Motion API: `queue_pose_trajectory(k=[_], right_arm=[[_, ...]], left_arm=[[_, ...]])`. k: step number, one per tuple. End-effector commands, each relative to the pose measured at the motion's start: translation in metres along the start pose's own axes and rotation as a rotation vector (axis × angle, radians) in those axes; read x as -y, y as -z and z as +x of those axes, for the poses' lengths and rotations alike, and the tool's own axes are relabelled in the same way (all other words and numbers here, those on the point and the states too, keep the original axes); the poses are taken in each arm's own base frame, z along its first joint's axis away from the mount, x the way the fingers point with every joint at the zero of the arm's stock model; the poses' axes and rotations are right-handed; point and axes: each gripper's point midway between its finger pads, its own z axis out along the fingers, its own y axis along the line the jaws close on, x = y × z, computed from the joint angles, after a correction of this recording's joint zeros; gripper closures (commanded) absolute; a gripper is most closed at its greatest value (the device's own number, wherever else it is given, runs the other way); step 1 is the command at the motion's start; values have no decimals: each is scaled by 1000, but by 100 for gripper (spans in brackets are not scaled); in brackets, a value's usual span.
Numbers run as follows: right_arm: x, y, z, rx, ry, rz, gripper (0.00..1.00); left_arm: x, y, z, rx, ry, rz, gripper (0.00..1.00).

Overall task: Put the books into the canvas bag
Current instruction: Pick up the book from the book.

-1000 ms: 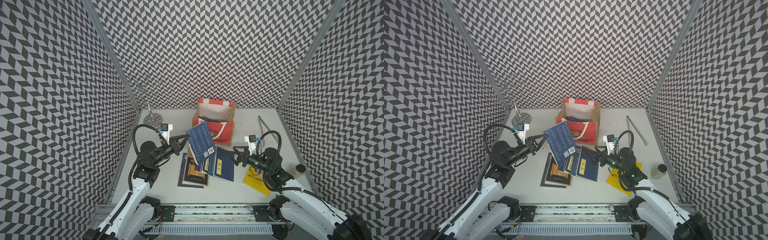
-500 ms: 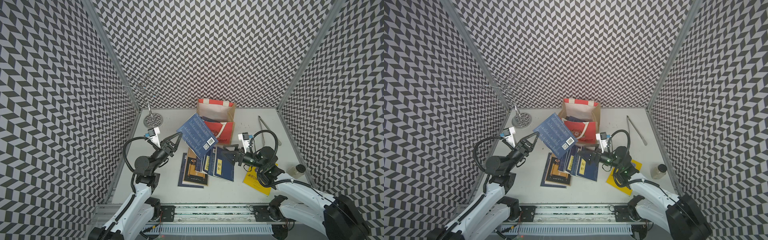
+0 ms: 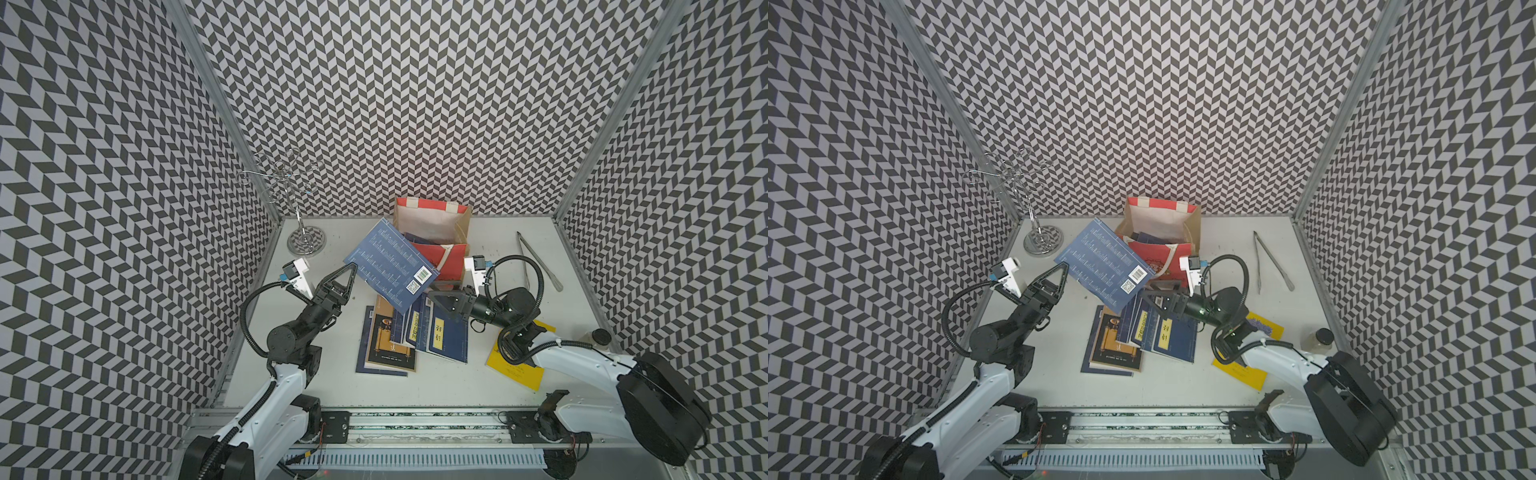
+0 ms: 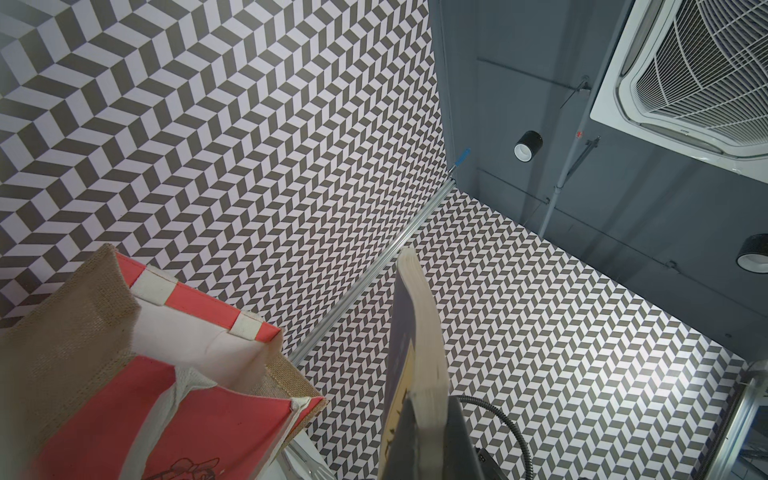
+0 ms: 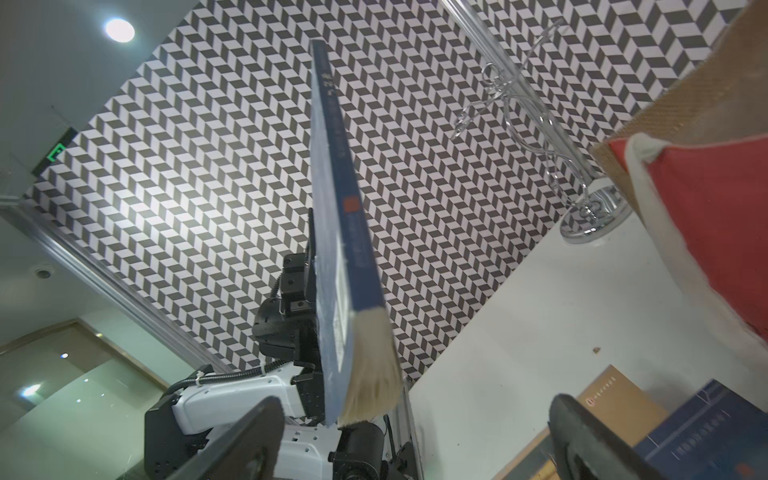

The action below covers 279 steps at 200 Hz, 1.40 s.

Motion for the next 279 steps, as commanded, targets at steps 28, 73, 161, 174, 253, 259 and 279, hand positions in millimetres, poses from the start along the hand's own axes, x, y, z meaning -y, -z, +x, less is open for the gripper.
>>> queue_pose_trajectory(k=[28, 73, 161, 174, 253, 259, 279], right_arm=[[-33, -21, -8, 35, 28, -154, 2], [-46, -27, -3, 37, 6, -243, 26], [-61, -30, -10, 53, 20, -270, 66], [-59, -33, -13, 59, 21, -246, 71], [-17, -47, -81, 62, 17, 0, 100], [-12, -47, -90, 53, 15, 23, 100], [9, -40, -124, 29, 7, 91, 100]], left_arm=[[19, 0, -12, 54, -15, 72, 100], [15, 1, -13, 65, -12, 60, 100], [1, 2, -9, 72, 6, 35, 100], [0, 2, -8, 69, 6, 32, 100], [-12, -13, -5, 15, -31, 0, 73], [-14, -17, -5, 7, -41, -4, 65], [-26, -29, -6, -19, -60, -40, 31]])
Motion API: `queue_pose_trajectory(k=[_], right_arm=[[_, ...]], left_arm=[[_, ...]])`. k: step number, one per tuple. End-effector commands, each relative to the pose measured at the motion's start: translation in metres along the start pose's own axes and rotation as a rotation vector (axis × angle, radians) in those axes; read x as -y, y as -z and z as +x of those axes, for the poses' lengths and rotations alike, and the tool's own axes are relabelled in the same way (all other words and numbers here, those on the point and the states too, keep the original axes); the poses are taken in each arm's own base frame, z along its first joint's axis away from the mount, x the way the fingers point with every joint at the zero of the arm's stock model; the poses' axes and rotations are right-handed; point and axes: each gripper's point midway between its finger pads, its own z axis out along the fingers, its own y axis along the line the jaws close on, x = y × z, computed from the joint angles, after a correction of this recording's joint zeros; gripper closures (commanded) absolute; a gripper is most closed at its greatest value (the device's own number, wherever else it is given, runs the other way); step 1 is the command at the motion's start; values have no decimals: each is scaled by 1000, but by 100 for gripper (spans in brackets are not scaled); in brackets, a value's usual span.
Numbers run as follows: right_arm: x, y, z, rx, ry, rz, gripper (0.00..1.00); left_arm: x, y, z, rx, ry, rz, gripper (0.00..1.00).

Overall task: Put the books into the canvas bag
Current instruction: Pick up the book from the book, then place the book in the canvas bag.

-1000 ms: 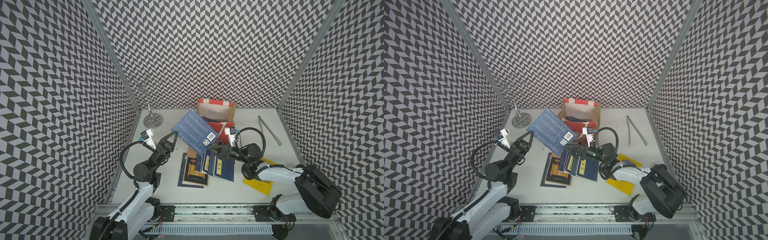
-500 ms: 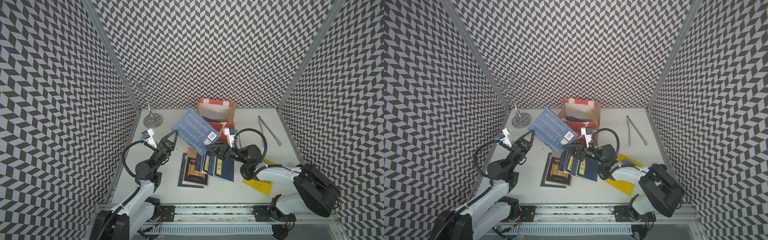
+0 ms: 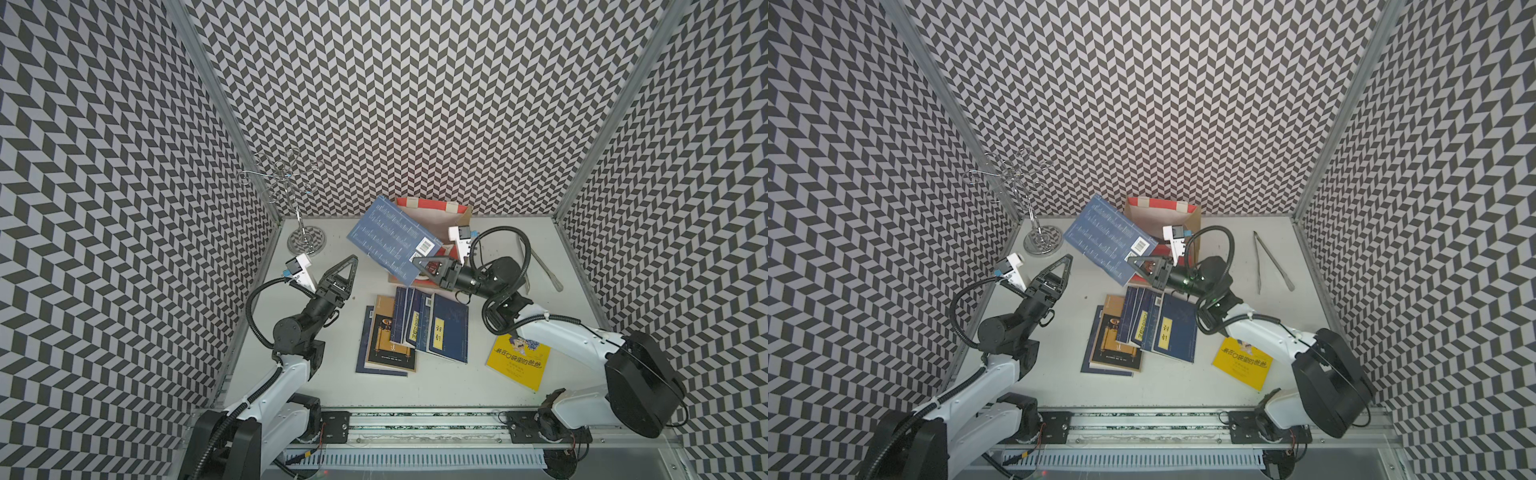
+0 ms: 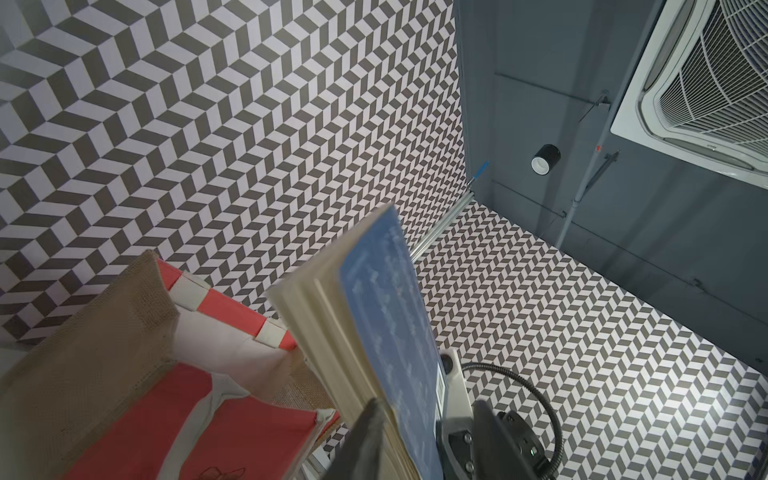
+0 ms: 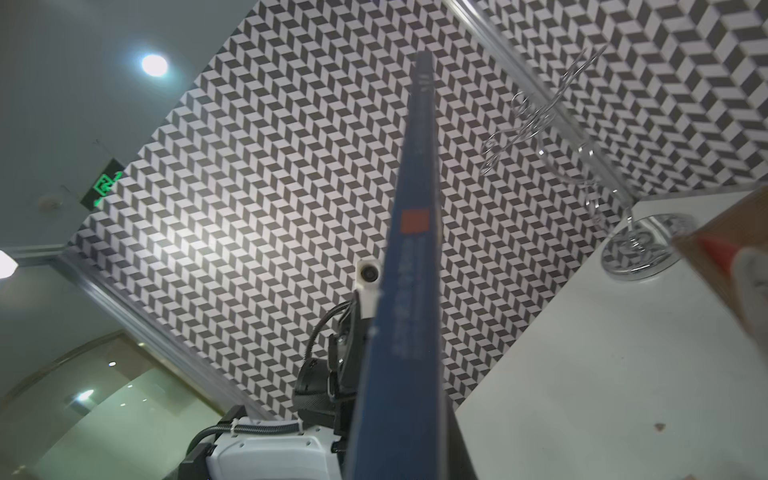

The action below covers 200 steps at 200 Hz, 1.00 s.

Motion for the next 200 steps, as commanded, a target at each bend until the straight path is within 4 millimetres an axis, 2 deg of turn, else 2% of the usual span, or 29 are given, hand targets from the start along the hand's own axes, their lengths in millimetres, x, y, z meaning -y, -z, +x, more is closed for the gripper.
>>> queue_pose_trajectory(k=[1, 24, 55, 65, 99, 114, 125, 143, 169, 200], right_arm=[[10, 6, -44, -10, 25, 64, 100], [36, 9, -77, -65, 13, 131, 100], [82, 14, -105, -149, -40, 225, 100], [102, 18, -104, -189, -59, 275, 100], [148, 21, -103, -291, -13, 481, 100], [162, 26, -105, -318, 16, 556, 100], [167, 29, -105, -332, 29, 598, 100], [165, 30, -104, -341, 59, 618, 100], [162, 31, -94, -370, 85, 650, 100], [160, 24, -73, -424, 88, 648, 100]], left_arm=[[5, -17, -3, -34, -58, 16, 30], [-8, -29, -5, -54, -85, -30, 21], [-23, -37, -4, -90, -111, -96, 18], [-27, -38, -3, -97, -120, -120, 17], [-54, -51, -2, -162, -186, -265, 14], [-58, -58, -4, -178, -209, -291, 15], [-59, -62, -4, -183, -214, -293, 15], [-61, -65, -1, -193, -213, -293, 14], [-65, -65, 5, -200, -204, -294, 14], [-67, -66, 10, -210, -195, -288, 14]])
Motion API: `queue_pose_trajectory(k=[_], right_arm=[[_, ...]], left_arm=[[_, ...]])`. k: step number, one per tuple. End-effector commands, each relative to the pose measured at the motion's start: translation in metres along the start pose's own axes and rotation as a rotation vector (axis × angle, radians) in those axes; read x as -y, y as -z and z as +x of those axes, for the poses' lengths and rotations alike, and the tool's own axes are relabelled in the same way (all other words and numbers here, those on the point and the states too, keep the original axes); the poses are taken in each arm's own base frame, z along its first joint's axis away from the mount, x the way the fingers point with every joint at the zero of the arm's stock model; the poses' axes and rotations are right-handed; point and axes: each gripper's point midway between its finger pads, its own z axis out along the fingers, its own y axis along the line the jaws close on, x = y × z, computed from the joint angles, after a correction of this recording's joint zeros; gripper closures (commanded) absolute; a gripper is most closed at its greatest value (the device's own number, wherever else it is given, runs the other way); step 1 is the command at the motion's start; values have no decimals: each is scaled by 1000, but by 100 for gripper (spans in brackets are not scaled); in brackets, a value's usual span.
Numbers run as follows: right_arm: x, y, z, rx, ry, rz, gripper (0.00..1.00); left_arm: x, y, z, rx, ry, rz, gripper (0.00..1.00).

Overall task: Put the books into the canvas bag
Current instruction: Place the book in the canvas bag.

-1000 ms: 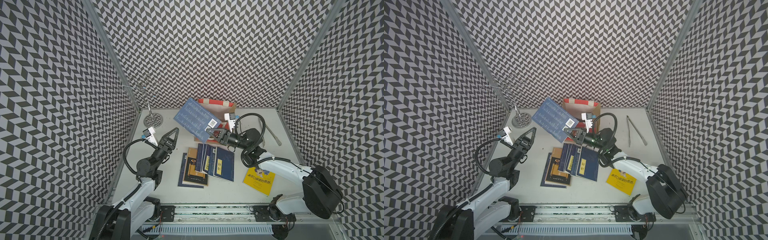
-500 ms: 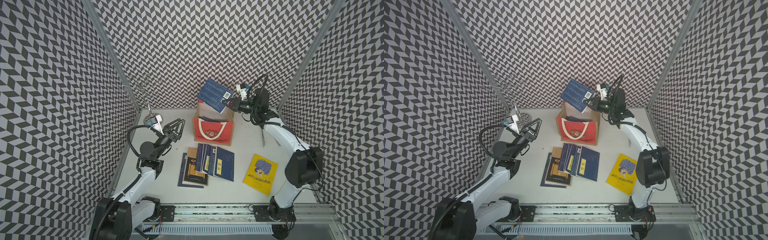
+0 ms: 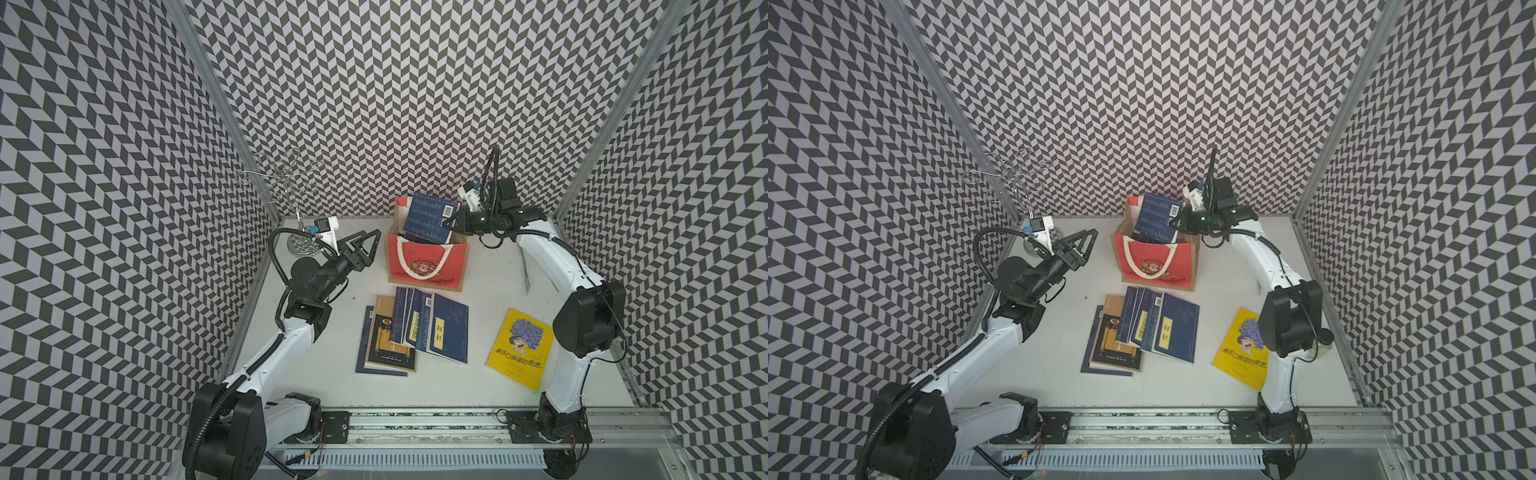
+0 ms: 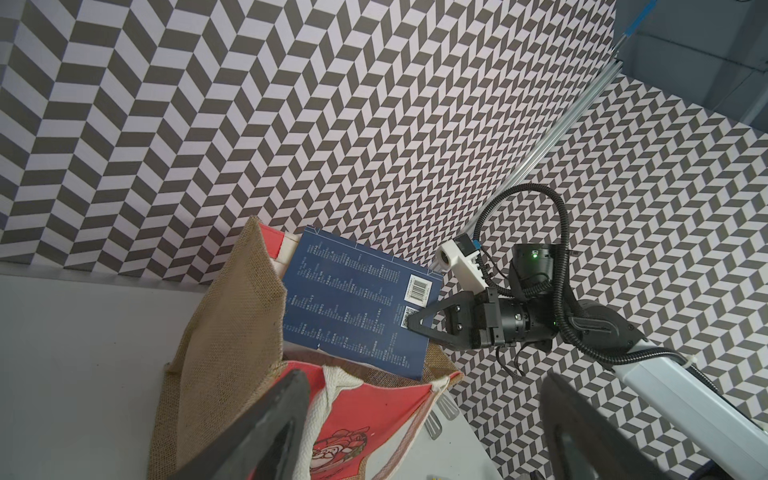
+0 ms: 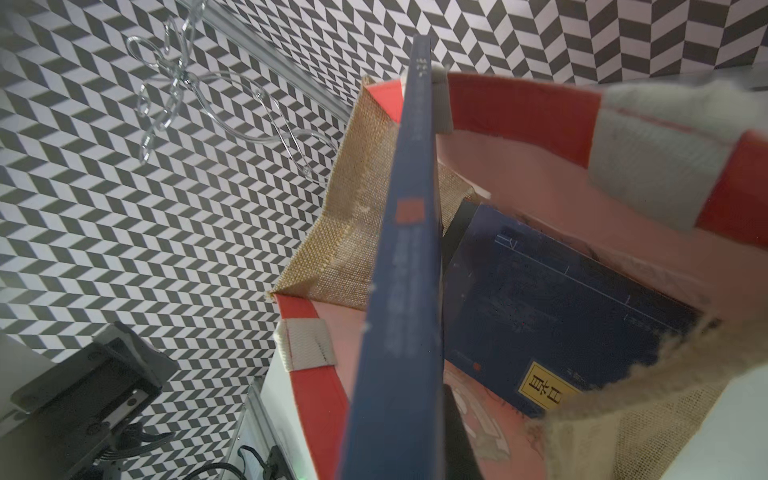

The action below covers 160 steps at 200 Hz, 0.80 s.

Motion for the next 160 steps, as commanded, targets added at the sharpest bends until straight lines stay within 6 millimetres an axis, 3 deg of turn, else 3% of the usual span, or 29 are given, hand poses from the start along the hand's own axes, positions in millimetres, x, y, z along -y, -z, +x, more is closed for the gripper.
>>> queue_pose_trajectory(k=[1, 44, 116, 160], right_arm=[[-23, 9, -1, 18, 101, 0, 100], [-30, -16, 11, -39, 92, 20, 100], [18, -53, 13, -130, 24, 218, 100], [23, -58, 23, -177, 28, 230, 100]], left_arm=[[4, -2, 1, 0, -15, 9, 14], [6, 0, 2, 1, -39, -6, 14], [19, -2, 8, -10, -82, -9, 14], [19, -2, 9, -11, -87, -15, 13]])
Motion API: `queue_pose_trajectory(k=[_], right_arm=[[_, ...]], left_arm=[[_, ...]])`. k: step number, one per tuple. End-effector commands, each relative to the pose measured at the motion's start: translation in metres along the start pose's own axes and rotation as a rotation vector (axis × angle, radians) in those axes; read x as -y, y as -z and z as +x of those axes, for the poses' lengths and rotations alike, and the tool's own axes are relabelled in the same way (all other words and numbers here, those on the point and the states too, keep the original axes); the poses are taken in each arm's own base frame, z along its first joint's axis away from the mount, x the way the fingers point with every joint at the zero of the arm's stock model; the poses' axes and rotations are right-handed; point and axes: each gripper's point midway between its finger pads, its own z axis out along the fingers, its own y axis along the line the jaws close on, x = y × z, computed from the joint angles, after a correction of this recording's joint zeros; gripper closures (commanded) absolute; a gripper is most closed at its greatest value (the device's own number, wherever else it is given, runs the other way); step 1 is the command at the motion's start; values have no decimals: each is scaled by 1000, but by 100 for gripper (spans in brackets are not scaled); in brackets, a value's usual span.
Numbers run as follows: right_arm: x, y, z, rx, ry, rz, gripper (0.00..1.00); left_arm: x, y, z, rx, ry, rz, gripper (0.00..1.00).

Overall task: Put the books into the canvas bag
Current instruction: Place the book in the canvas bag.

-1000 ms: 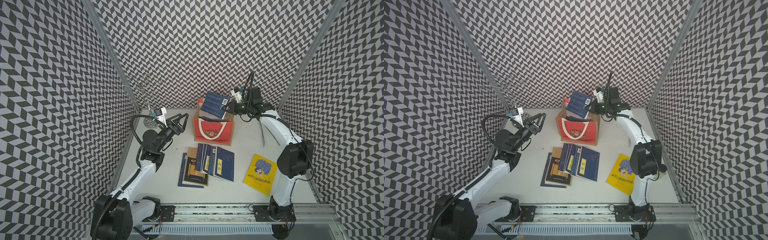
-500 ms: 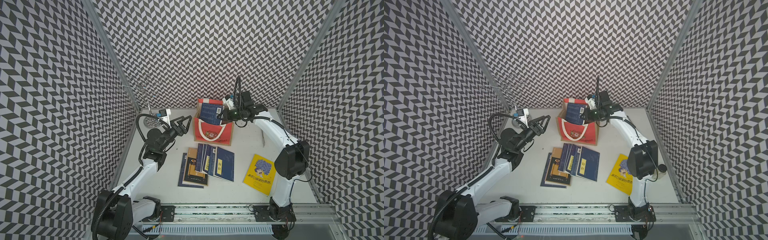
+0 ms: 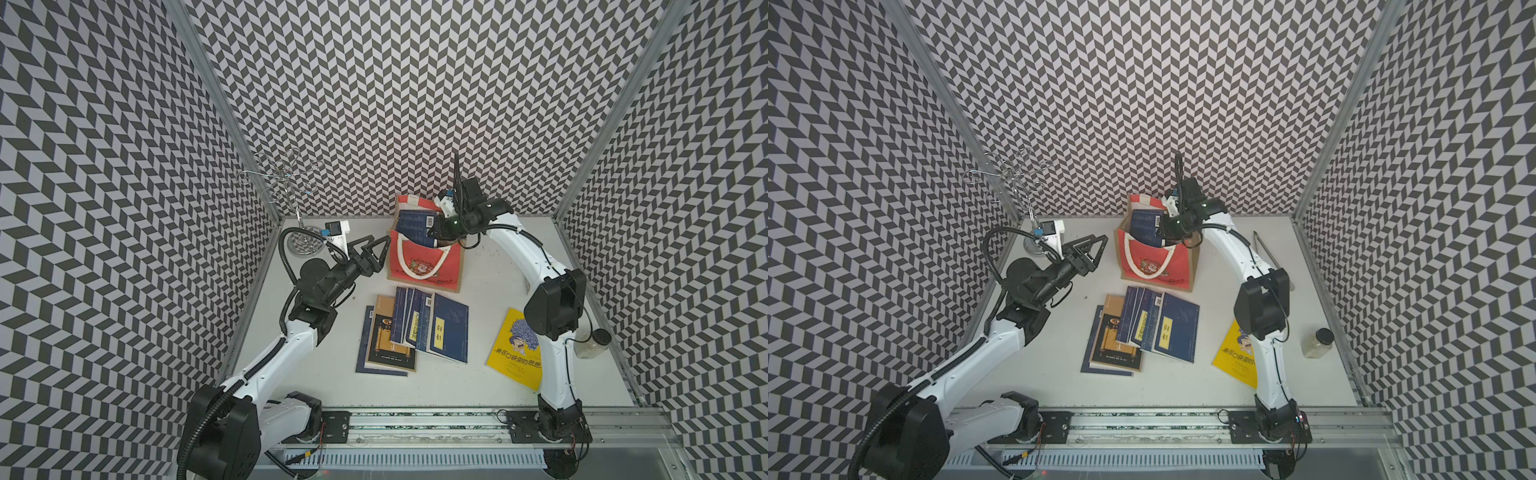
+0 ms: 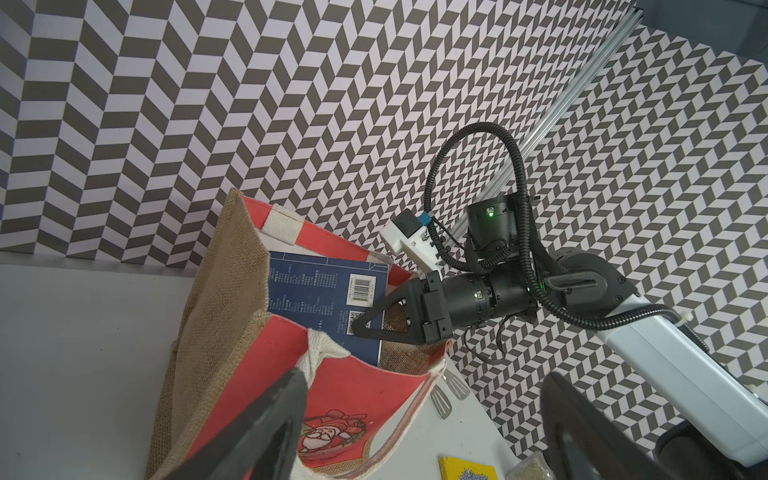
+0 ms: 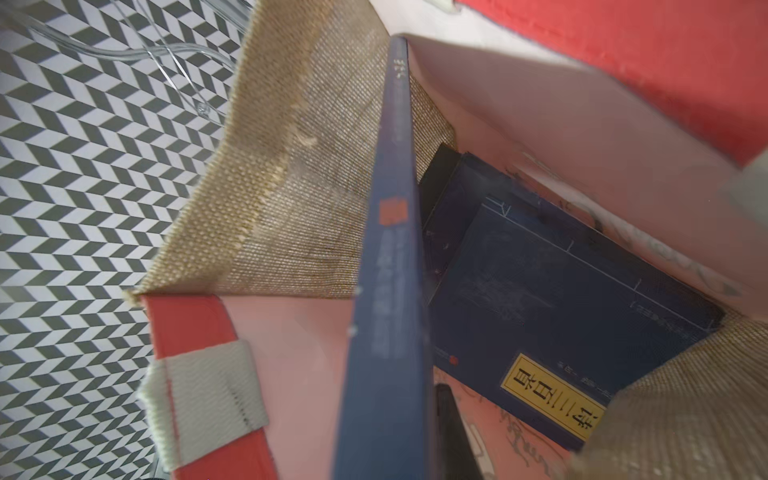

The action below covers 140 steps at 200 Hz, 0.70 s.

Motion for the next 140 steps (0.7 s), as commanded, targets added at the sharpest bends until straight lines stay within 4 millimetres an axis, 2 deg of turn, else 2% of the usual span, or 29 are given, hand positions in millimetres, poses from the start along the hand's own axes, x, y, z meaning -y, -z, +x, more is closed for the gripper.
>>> queue_pose_trajectory(k=[1, 42, 67, 88, 117, 140], right_arm=[[8, -4, 4, -25, 15, 40, 100], [-2, 13, 19, -60, 56, 30, 100], [-1, 7, 24, -63, 41, 11, 100], [4, -3, 23, -71, 15, 21, 85], [12, -10, 16, -65, -7, 60, 77], [16, -10, 13, -52, -12, 84, 62]], left_arm=[[8, 1, -10, 27, -25, 7, 13], [4, 2, -8, 20, -31, -10, 13], [4, 3, -10, 27, -25, -2, 13], [5, 4, -13, 29, -30, -6, 13], [5, 5, -13, 29, -31, -9, 13], [4, 5, -12, 28, -30, -12, 13]])
